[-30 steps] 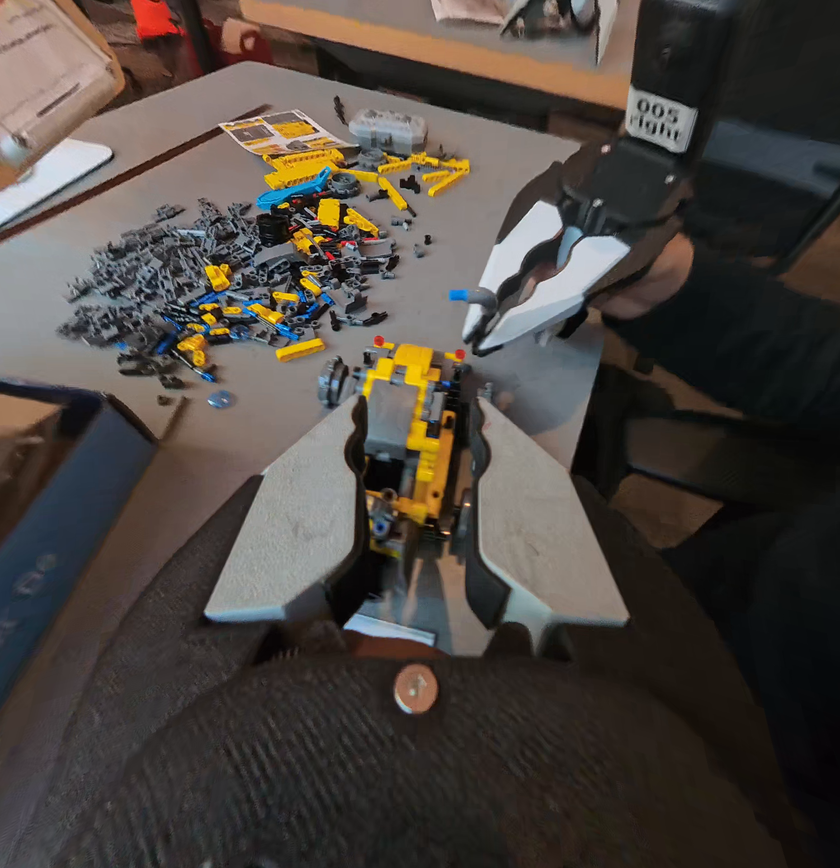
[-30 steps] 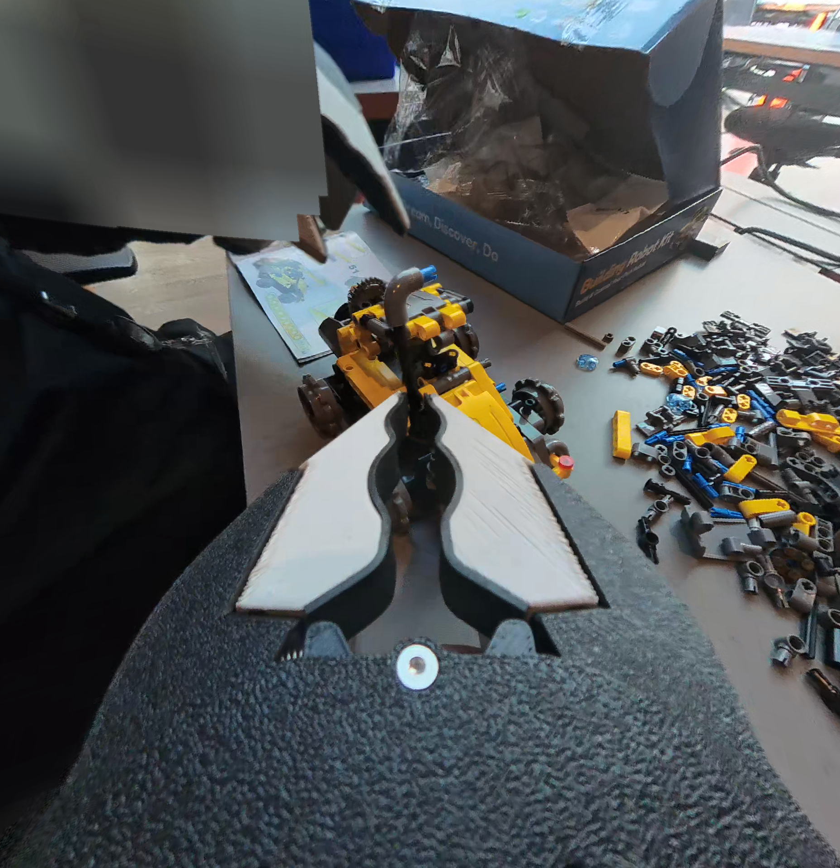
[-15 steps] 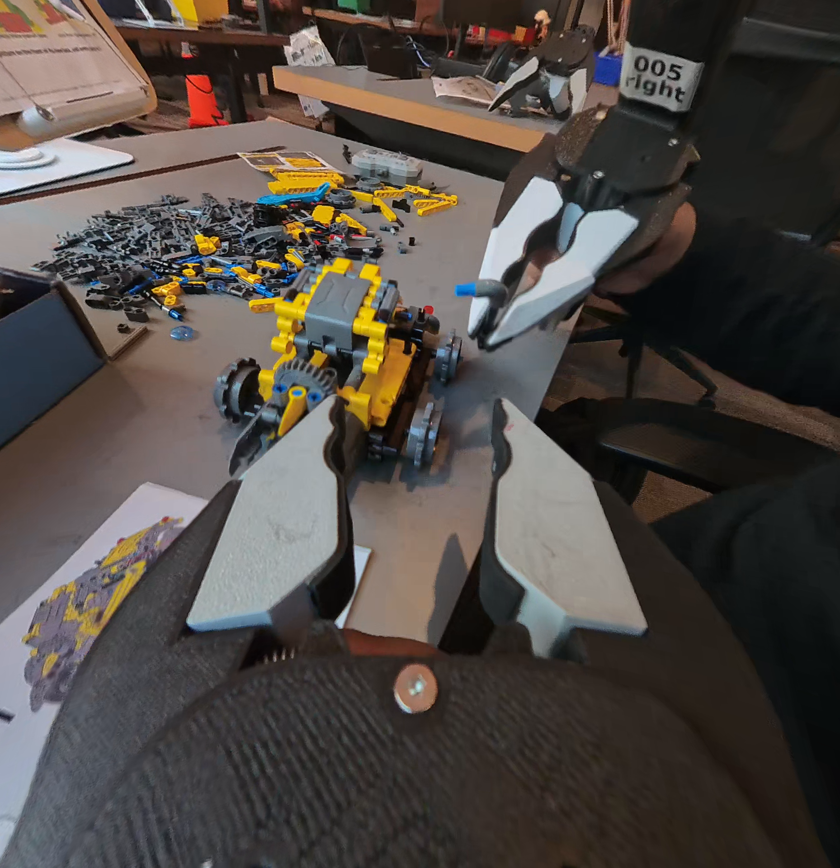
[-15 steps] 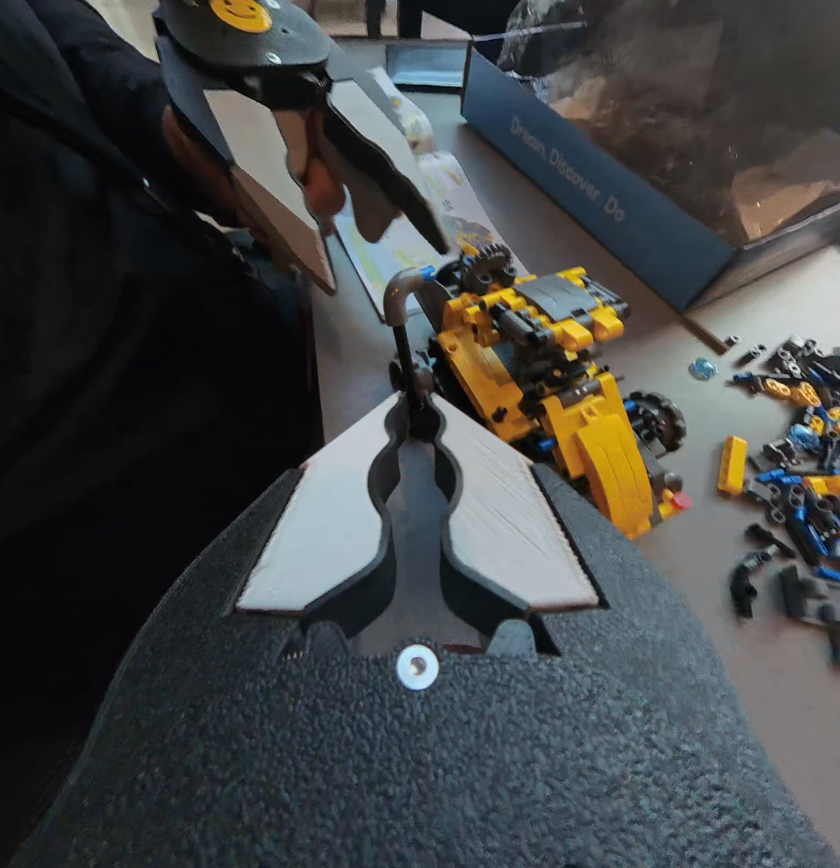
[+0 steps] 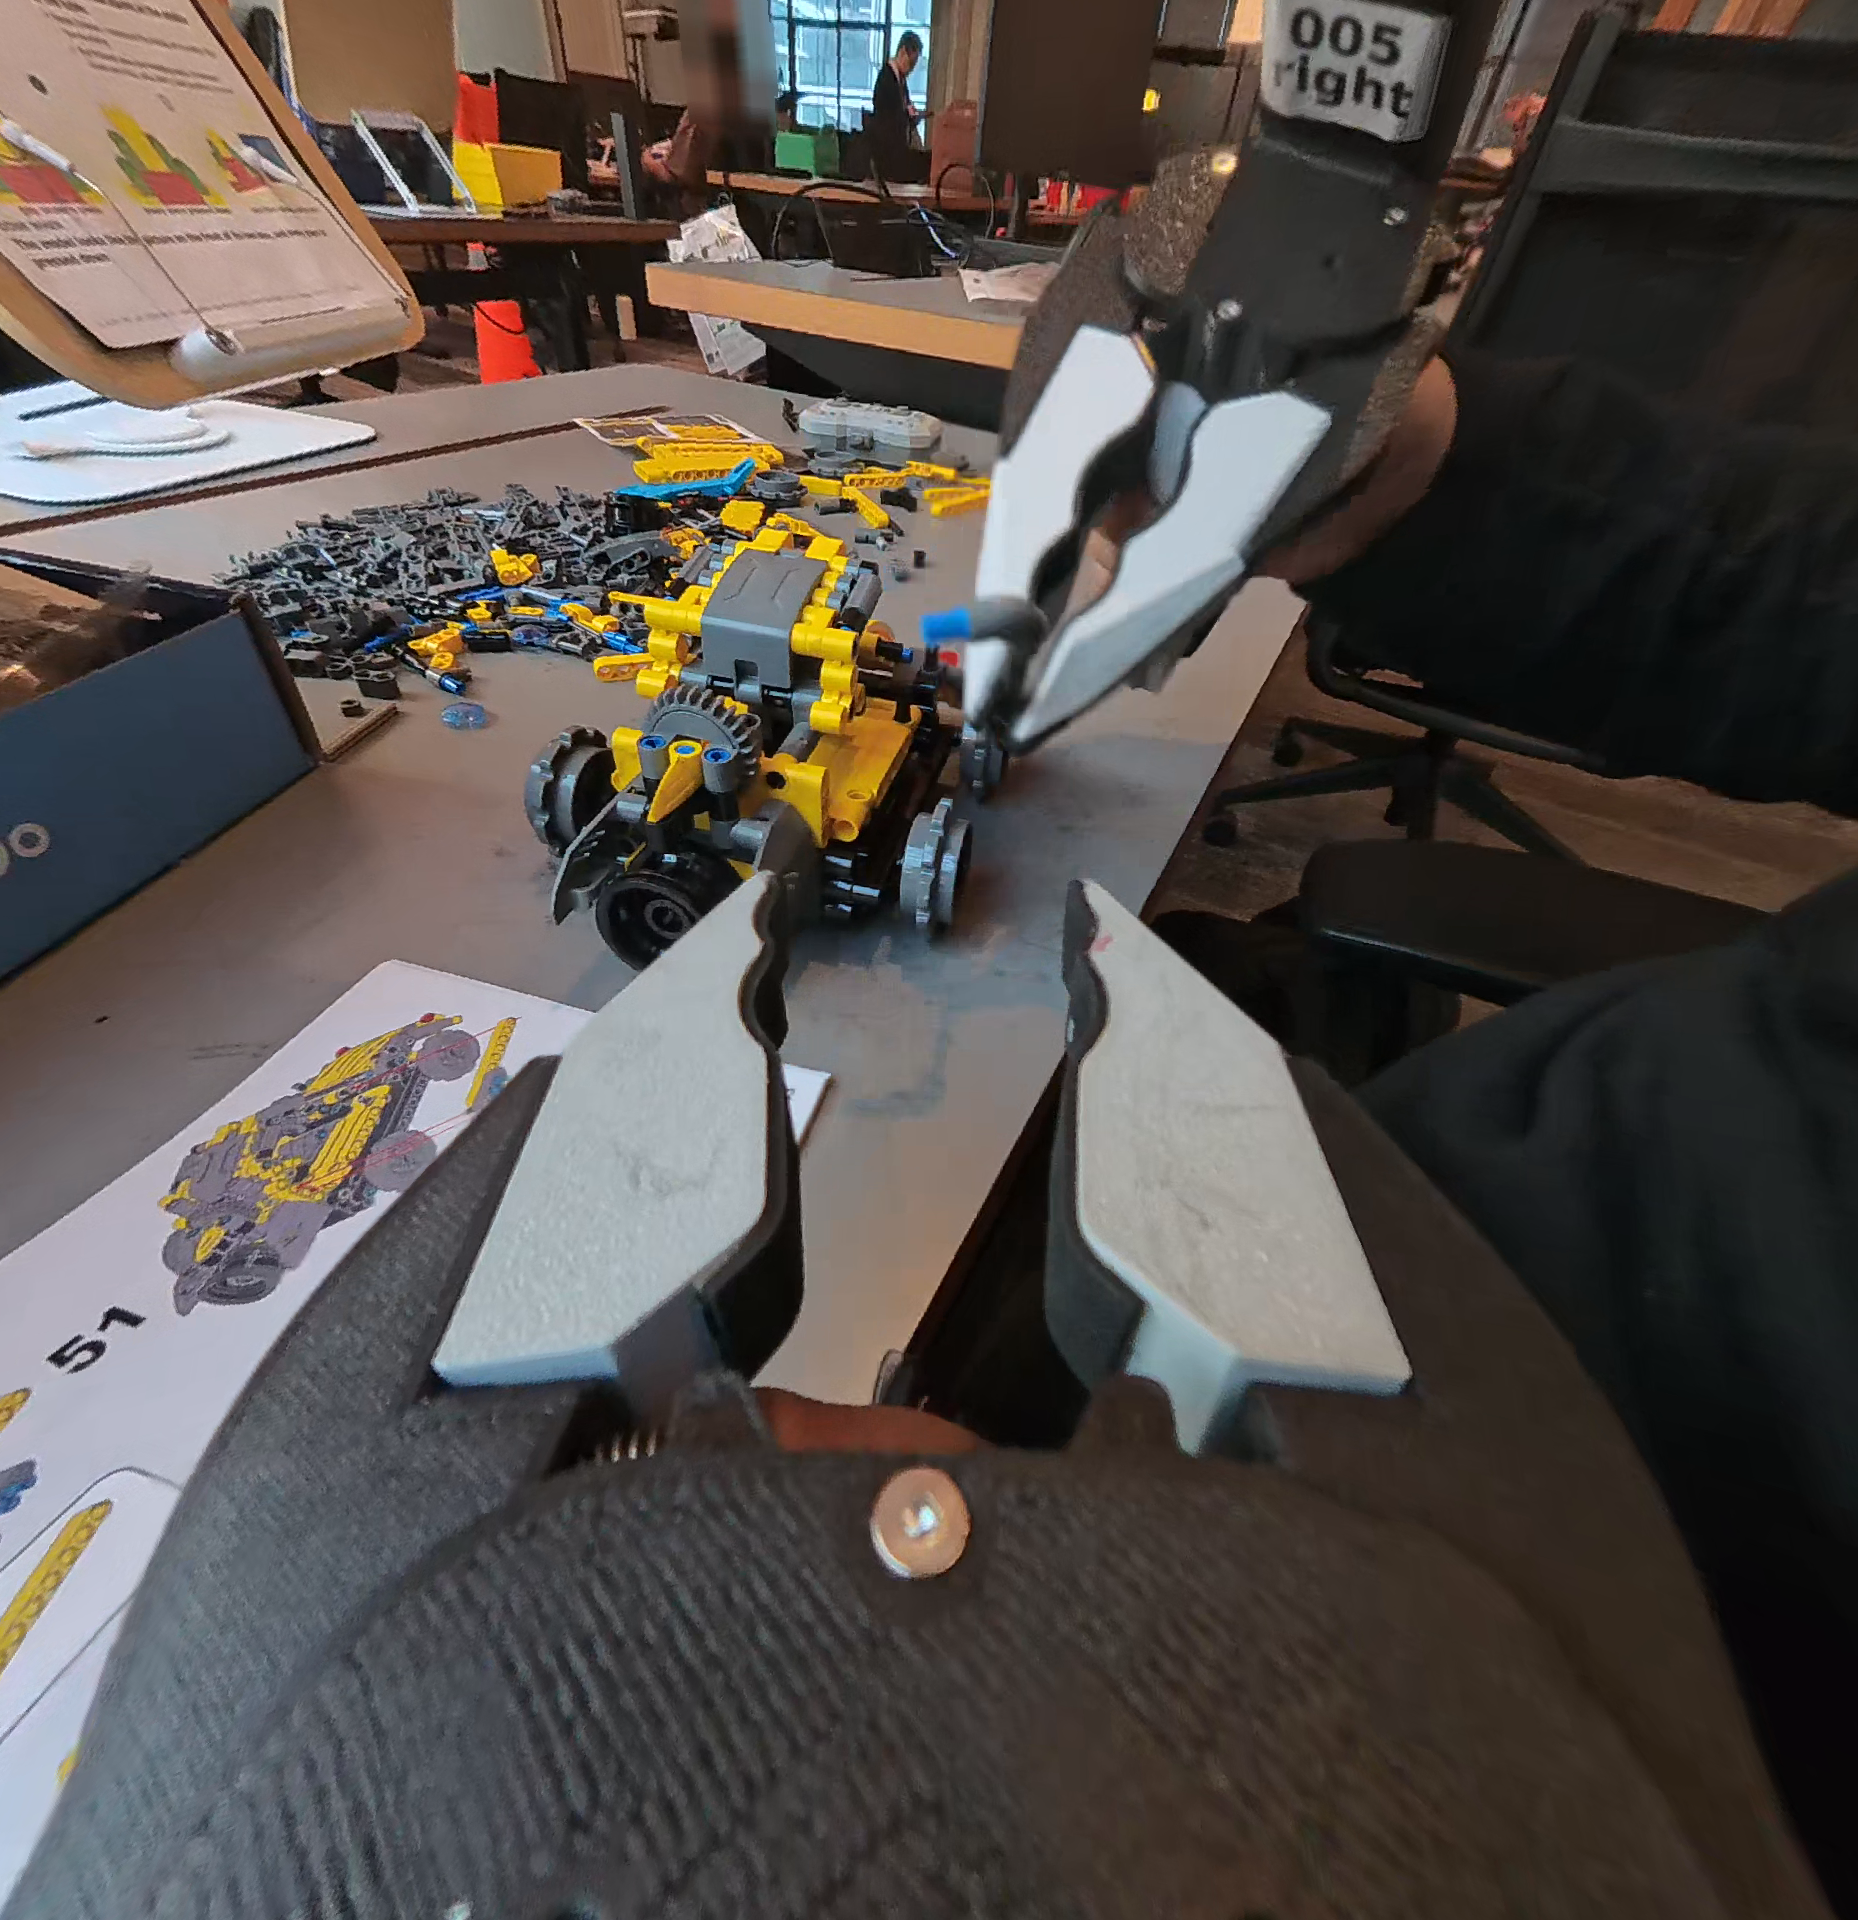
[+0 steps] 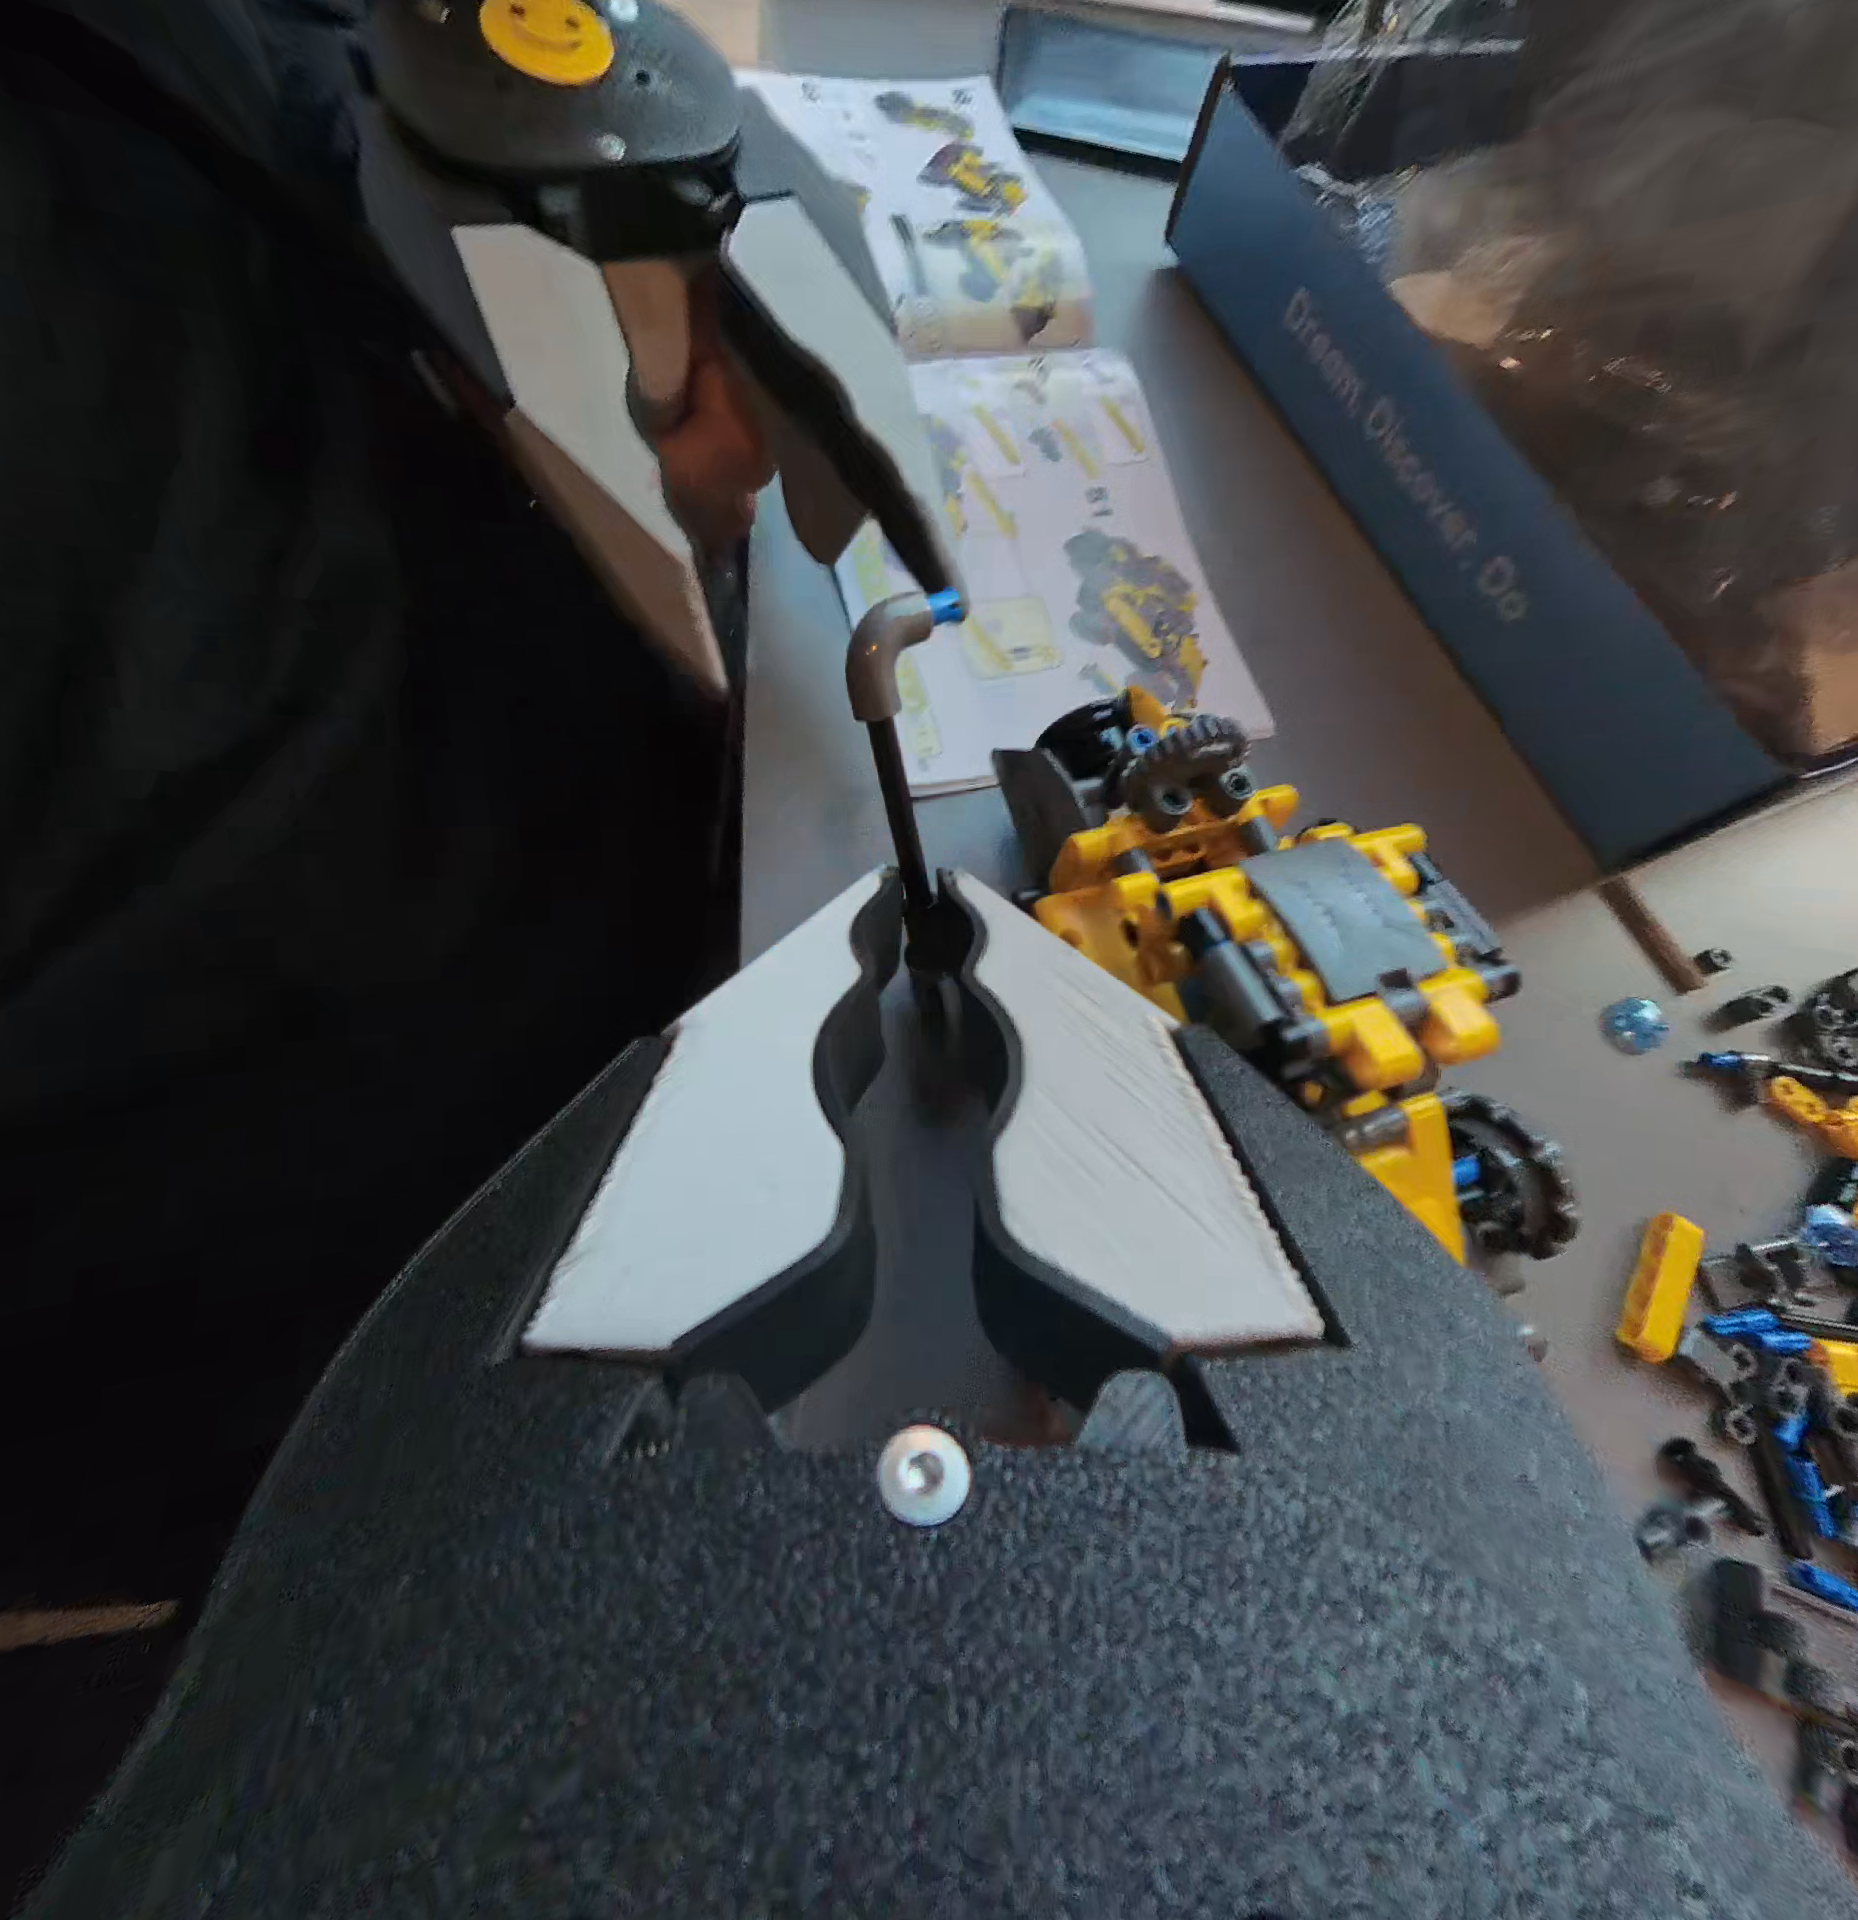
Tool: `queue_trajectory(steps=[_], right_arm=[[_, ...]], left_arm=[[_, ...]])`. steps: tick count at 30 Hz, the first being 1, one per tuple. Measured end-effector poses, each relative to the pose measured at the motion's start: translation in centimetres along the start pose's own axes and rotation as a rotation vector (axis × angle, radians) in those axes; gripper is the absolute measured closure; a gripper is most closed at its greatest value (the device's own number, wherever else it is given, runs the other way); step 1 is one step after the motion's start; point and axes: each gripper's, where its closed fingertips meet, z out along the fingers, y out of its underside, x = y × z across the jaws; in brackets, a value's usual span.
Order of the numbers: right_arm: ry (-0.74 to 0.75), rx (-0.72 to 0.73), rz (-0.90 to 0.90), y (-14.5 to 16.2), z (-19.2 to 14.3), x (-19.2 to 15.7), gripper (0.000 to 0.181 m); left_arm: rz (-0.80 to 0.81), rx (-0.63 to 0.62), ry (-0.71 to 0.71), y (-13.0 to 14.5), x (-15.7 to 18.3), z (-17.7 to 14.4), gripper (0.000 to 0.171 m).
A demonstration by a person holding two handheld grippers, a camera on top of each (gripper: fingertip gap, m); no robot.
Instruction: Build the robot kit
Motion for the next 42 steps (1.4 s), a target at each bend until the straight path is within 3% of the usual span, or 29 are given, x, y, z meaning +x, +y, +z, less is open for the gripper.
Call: queue_trajectory(steps=[2, 5, 9, 11, 14, 17, 19, 21, 23, 26, 28, 32, 34, 38, 40, 42], right_arm=[[0.002, -0.027, 0.032, 1.2, -0.6, -0.2, 0.176], [0.12, -0.05, 0.097, 2.6, -2.6, 2.3, 0.176], [0.323, 0.038, 0.15, 0.7, -4.8, 7.1, 0.176], [0.295, 0.109, 0.132, -1.4, -4.3, 7.3, 0.176], [0.125, 0.113, 0.06, -3.0, -1.6, 4.6, 0.176], [-0.063, 0.032, 0.035, -2.0, 0.4, 1.0, 0.176], [-0.102, -0.019, 0.035, -0.7, 0.6, 0.1, 0.176], [-0.053, -0.043, 0.066, 0.3, -0.1, 1.1, 0.176], [0.09, -0.038, 0.094, 0.8, -1.5, 4.0, 0.176], [0.213, 0.07, 0.143, -0.7, -3.4, 6.7, 0.176], [0.052, 0.167, 0.109, -2.9, -3.4, 3.6, 0.176], [0.026, 0.134, 0.04, -2.6, -3.1, 1.2, 0.176], [0.092, 0.147, 0.058, -1.9, -4.0, 1.8, 0.176], [0.346, 0.196, 0.231, 0.9, -7.7, 6.6, 0.178], [0.33, 0.245, 0.321, 1.5, -8.4, 7.3, 0.178], [0.221, 0.265, 0.36, 1.4, -7.6, 6.4, 0.176]], left_arm=[[0.023, 0.006, -0.005, -0.1, -0.1, -0.1, 0.121], [0.033, -0.002, -0.003, 0.3, -0.2, 0.0, 0.119], [0.036, -0.004, -0.001, 0.5, -0.3, 0.0, 0.119], [0.04, 0.0, -0.003, 0.4, -0.4, -0.2, 0.119], [0.025, 0.008, 0.002, 0.3, -0.6, -0.4, 0.119], [0.004, 0.013, 0.014, 0.1, -0.8, -0.6, 0.119], [-0.005, 0.018, 0.023, 0.1, -0.8, -0.7, 0.119], [-0.004, 0.018, 0.031, 0.1, -0.7, -0.8, 0.119], [0.002, 0.013, 0.032, 0.1, -0.7, -0.7, 0.119], [0.0, 0.005, 0.025, 0.2, -0.8, -0.6, 0.12], [-0.002, 0.003, 0.02, 0.2, -0.8, -0.6, 0.12], [-0.002, -0.001, 0.022, 0.3, -0.8, -0.5, 0.12], [-0.002, -0.004, 0.03, 0.3, -0.7, -0.6, 0.12], [-0.016, -0.009, 0.051, -0.4, -0.4, -0.1, 0.124], [0.029, -0.009, 0.076, -1.7, 0.4, 0.6, 0.133], [0.153, -0.03, 0.071, -3.1, 0.6, 1.6, 0.138]])
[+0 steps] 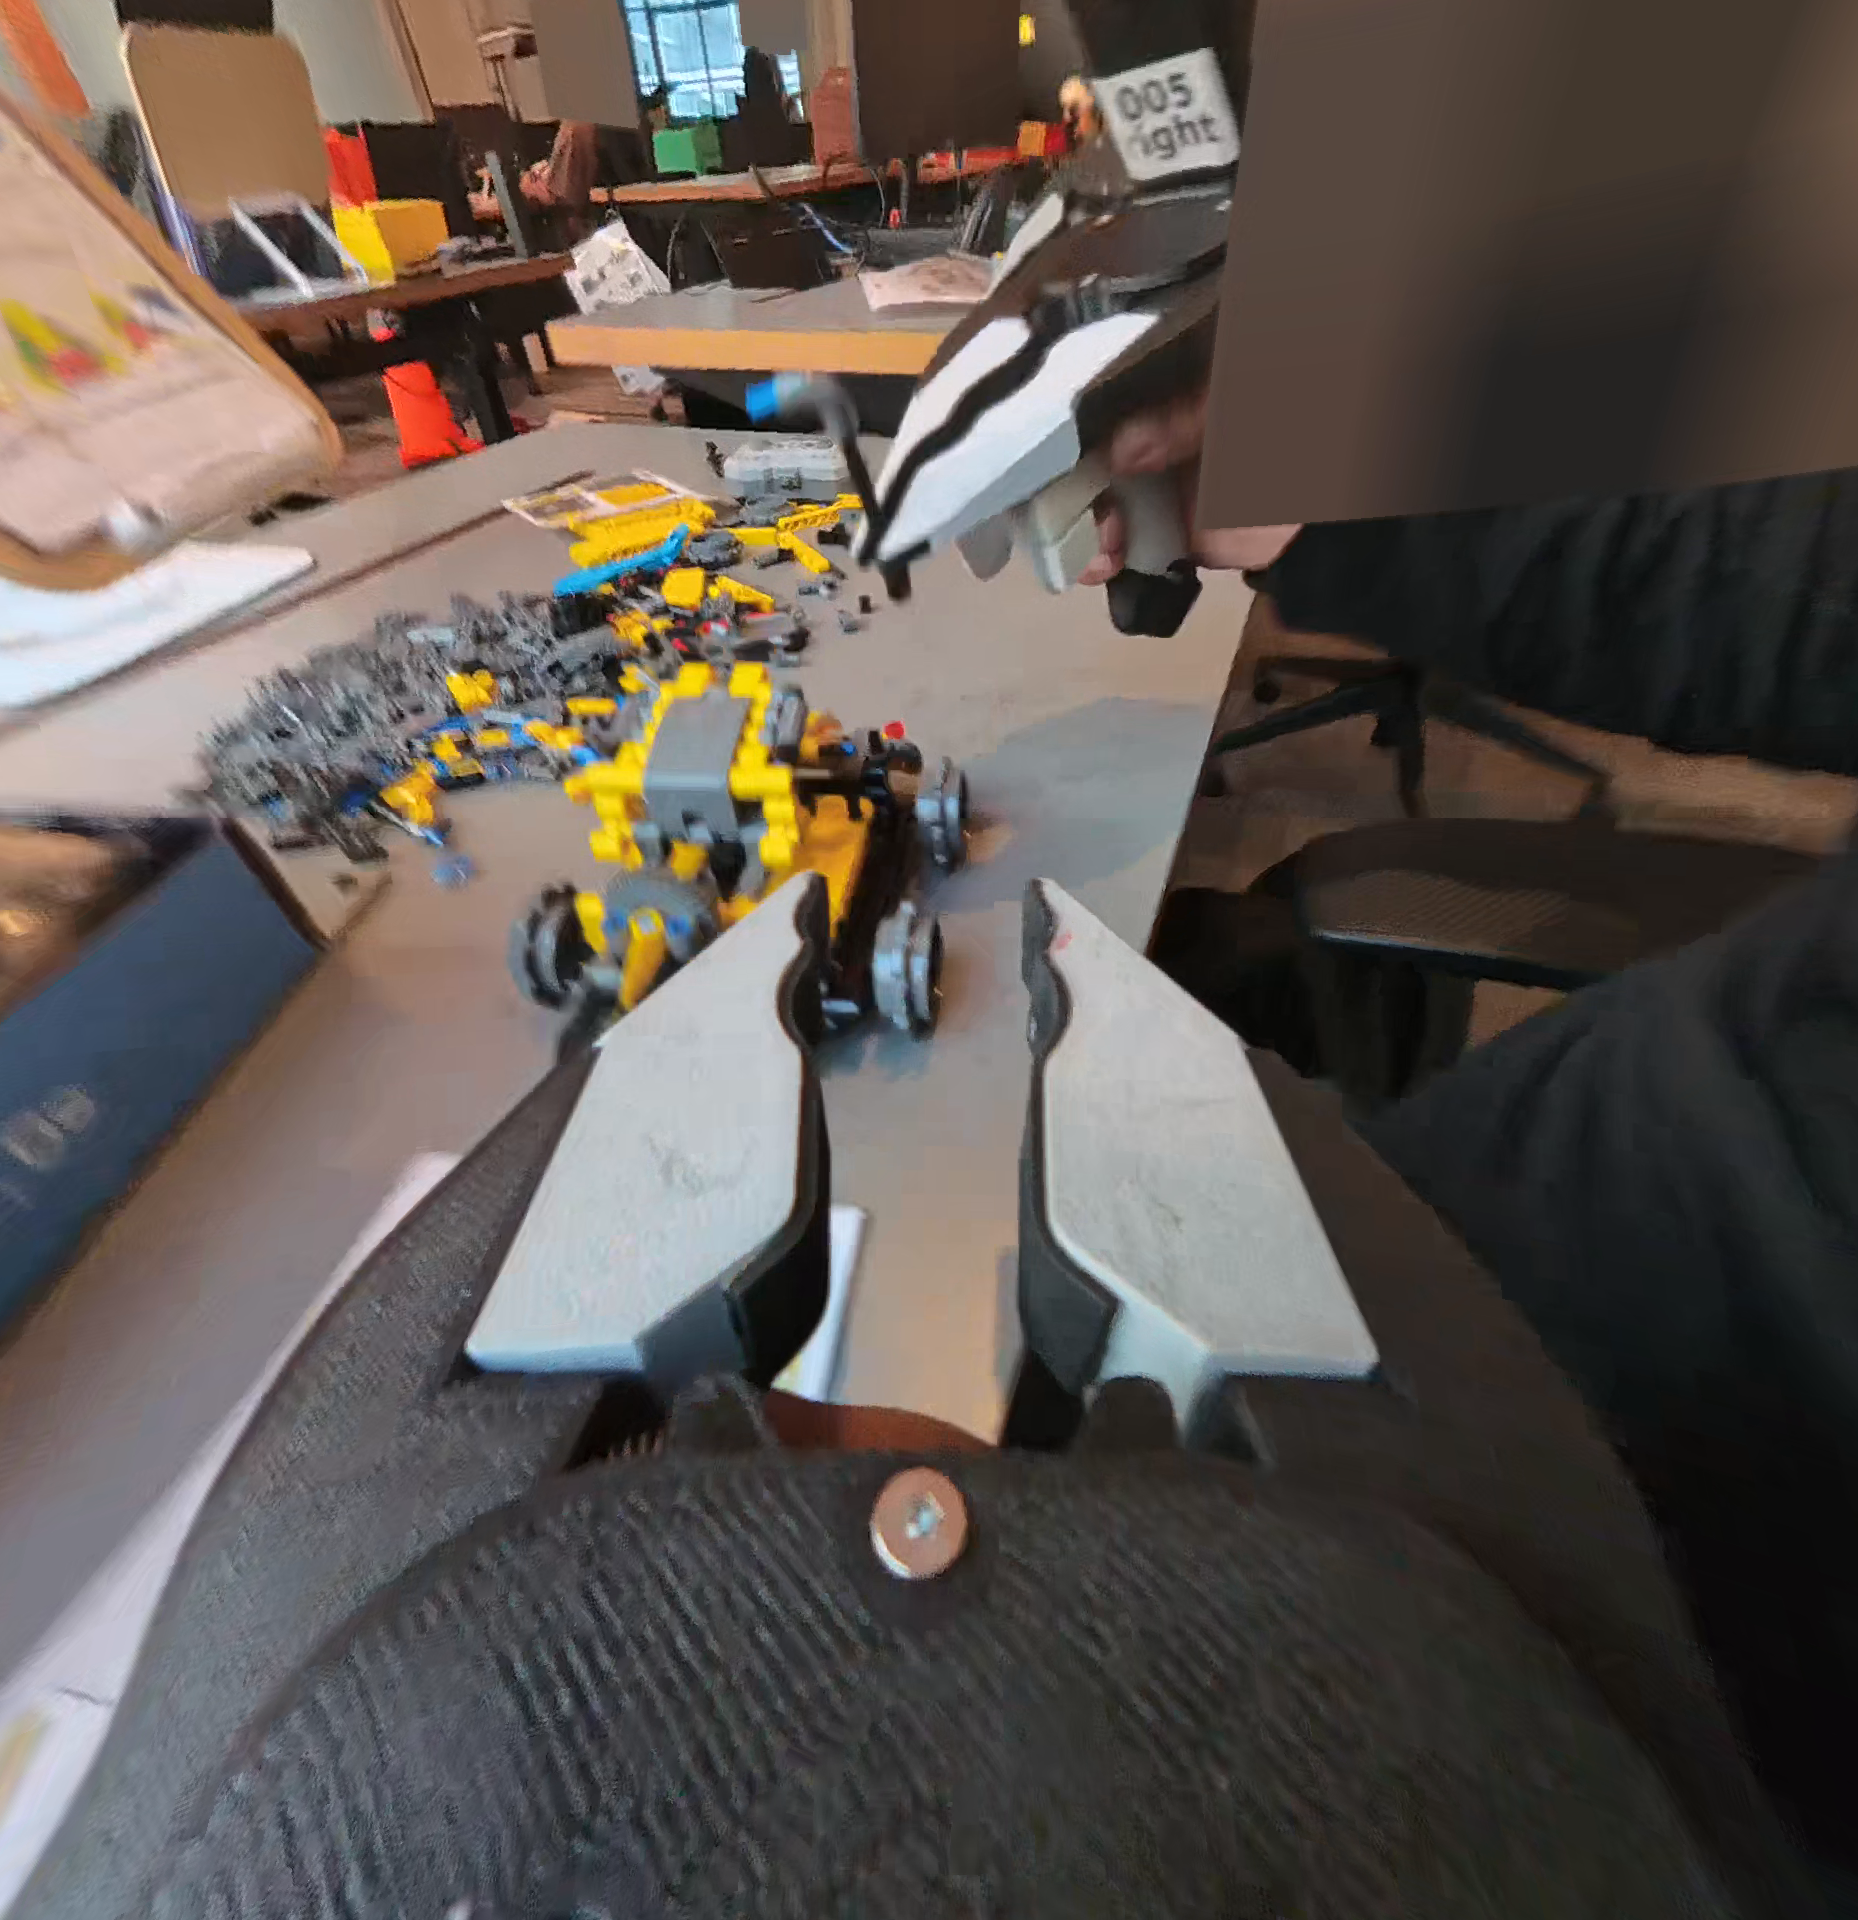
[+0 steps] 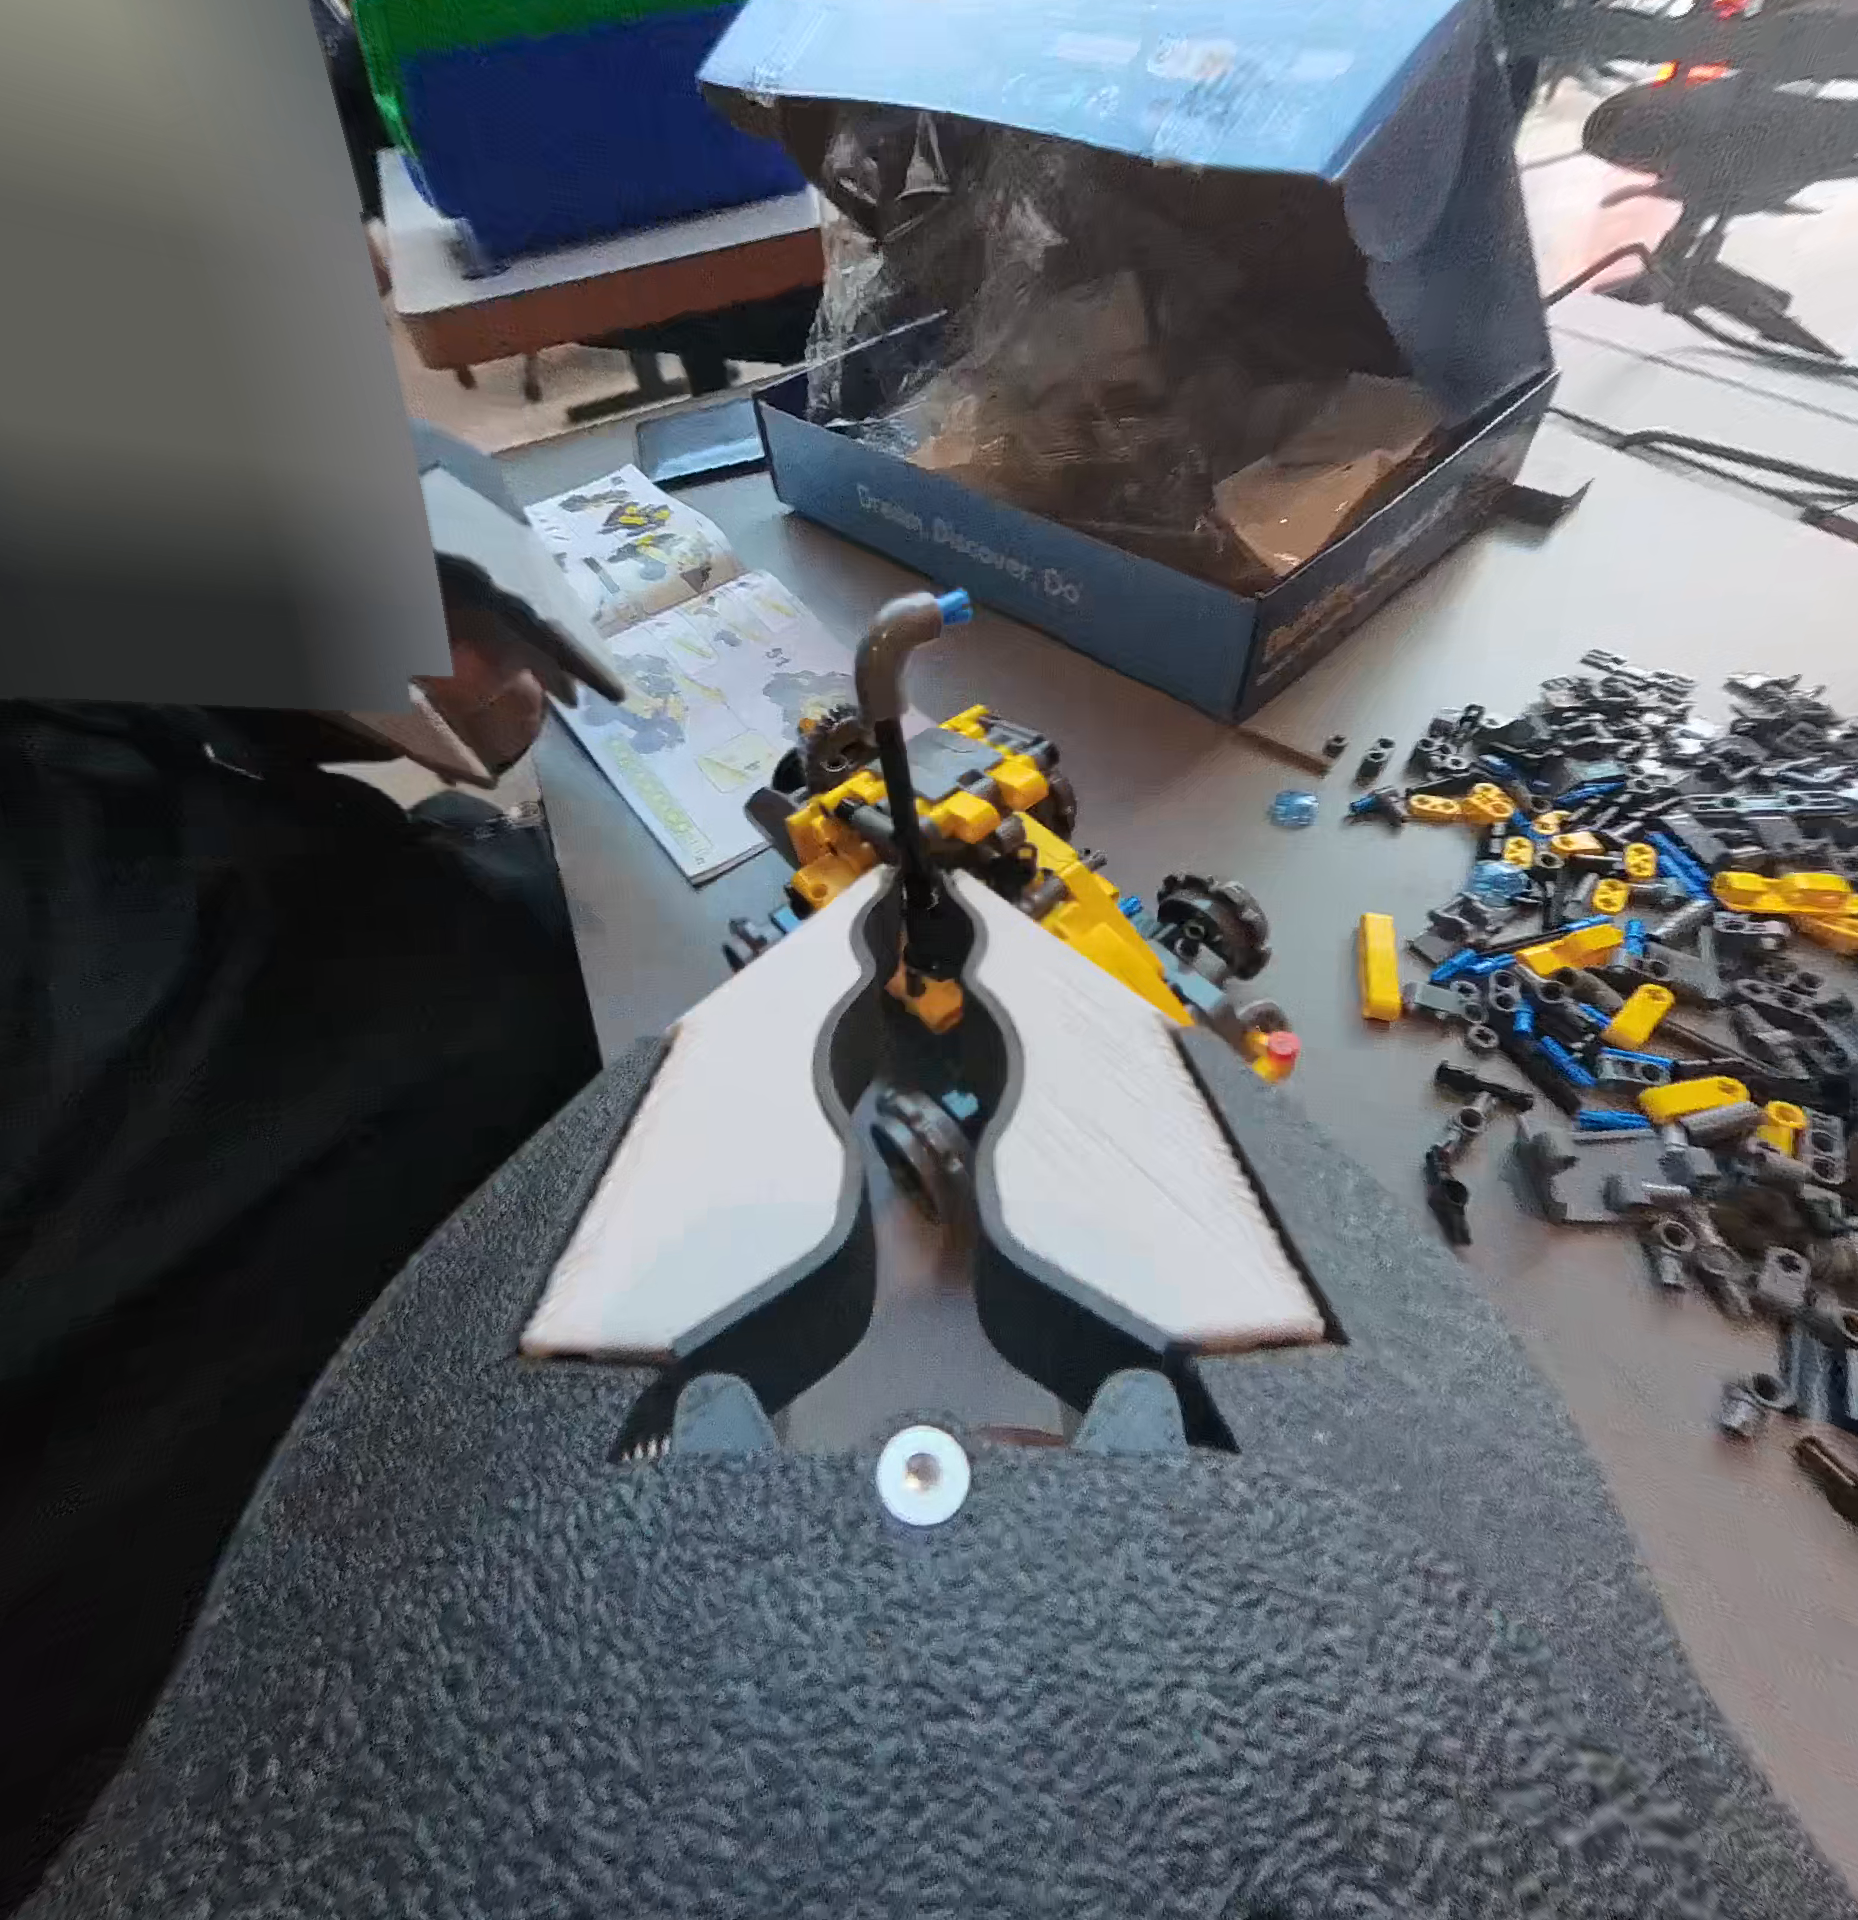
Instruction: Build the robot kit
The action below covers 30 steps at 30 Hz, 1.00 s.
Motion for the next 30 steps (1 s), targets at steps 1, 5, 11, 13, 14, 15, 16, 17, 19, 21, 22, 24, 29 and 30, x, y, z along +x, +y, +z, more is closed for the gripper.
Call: queue_trajectory(steps=[1, 5, 11, 13, 14, 15, 16, 17, 19, 21, 22, 24, 29, 30], right_arm=[[-0.032, -0.012, 0.003, 0.3, 0.4, -0.3, 0.176], [-0.237, -0.076, 0.037, 1.3, 1.8, -2.7, 0.176], [-0.381, -0.069, 0.086, 0.4, 2.1, -3.3, 0.176], [-0.423, -0.03, 0.139, -0.2, 1.5, -3.1, 0.176], [-0.442, -0.013, 0.164, -0.4, 1.2, -3.0, 0.176], [-0.462, -0.002, 0.182, -0.5, 0.9, -3.0, 0.176], [-0.471, 0.012, 0.193, -0.6, 0.6, -3.0, 0.176], [-0.482, 0.023, 0.206, -0.6, 0.4, -3.0, 0.176], [-0.496, 0.035, 0.222, -0.5, 0.2, -3.1, 0.176], [-0.535, 0.051, 0.256, -0.5, -0.1, -3.3, 0.176], [-0.549, 0.05, 0.276, -0.5, -0.2, -3.3, 0.176], [-0.529, 0.033, 0.278, 0.0, 0.1, -3.0, 0.176], [-0.502, 0.008, 0.216, 0.3, 0.4, -3.5, 0.176], [-0.472, 0.001, 0.203, 0.4, 0.6, -3.3, 0.176]], left_arm=[[0.058, -0.02, -0.014, -0.8, -0.5, 0.6, 0.137], [0.184, -0.117, 0.059, -3.5, -2.0, 3.7, 0.135], [0.285, -0.308, 0.325, -5.1, -3.1, 7.4, 0.146], [0.292, -0.399, 0.434, -4.5, -2.6, 7.7, 0.151], [0.292, -0.415, 0.464, -4.5, -2.4, 7.9, 0.151], [0.294, -0.411, 0.487, -4.8, -2.0, 8.1, 0.151], [0.292, -0.399, 0.499, -5.2, -1.8, 8.4, 0.152], [0.285, -0.395, 0.508, -5.4, -1.7, 8.6, 0.15], [0.276, -0.406, 0.53, -5.6, -1.5, 8.8, 0.147], [0.283, -0.407, 0.539, -5.7, -1.4, 9.1, 0.149], [0.281, -0.407, 0.55, -5.8, -1.3, 9.2, 0.149], [0.253, -0.407, 0.572, -6.0, -1.0, 9.2, 0.155], [0.22, -0.413, 0.553, -5.6, -1.2, 9.1, 0.167], [0.216, -0.419, 0.523, -5.4, -1.5, 9.2, 0.168]])
